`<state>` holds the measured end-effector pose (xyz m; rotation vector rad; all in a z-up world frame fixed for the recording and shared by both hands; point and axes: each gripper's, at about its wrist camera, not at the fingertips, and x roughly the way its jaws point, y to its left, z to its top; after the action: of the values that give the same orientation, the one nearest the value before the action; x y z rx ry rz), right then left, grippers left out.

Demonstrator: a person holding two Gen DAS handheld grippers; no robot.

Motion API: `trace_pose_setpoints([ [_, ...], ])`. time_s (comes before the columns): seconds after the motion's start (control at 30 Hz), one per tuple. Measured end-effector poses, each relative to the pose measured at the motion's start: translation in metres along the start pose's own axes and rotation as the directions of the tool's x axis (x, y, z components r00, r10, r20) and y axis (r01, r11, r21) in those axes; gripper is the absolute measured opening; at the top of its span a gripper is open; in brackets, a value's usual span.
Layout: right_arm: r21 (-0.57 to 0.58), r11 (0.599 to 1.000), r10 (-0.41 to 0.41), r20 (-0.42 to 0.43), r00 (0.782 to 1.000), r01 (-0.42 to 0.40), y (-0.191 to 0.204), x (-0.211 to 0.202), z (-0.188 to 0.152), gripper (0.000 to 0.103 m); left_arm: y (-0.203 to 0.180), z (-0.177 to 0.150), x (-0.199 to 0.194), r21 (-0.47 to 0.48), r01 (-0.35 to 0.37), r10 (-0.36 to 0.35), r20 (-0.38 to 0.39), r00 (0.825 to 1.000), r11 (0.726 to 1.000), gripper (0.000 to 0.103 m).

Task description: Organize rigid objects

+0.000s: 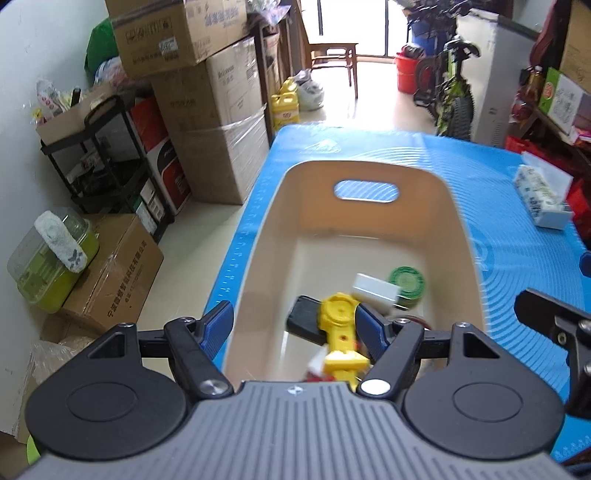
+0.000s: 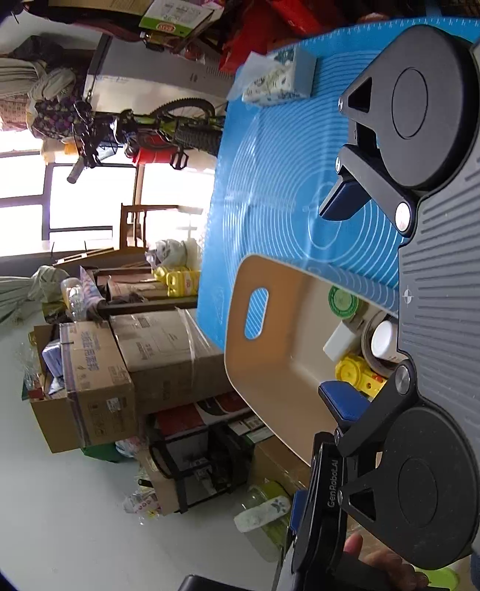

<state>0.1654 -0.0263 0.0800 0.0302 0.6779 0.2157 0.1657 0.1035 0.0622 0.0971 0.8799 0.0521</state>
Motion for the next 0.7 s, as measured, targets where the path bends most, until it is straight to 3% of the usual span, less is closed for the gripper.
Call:
trace_pose_setpoints([
  [0.23, 0.011, 0.999, -0.046, 0.029, 0.999, 0.045, -0.015, -0.057, -0.01, 0.096, -0.024, -0.017, -0.046, 0.013, 0.038, -0.039, 0.046, 0.998, 0.999, 0.073],
  [0.47, 0.037, 0.996, -0.085, 0.055, 0.995, 0.083, -0.03, -0.105, -0.036, 0.096, -0.048, -0.043, -0.088, 0.012, 0.066, -0.067, 0.139, 0.988, 0.998, 0.073],
  [0.7, 0.053, 0.993, -0.105, 0.068, 0.992, 0.101, -0.039, -0.137, -0.061, 0.096, -0.062, -0.066, -0.108, 0.018, 0.086, -0.088, 0.151, 0.985, 0.996, 0.073],
])
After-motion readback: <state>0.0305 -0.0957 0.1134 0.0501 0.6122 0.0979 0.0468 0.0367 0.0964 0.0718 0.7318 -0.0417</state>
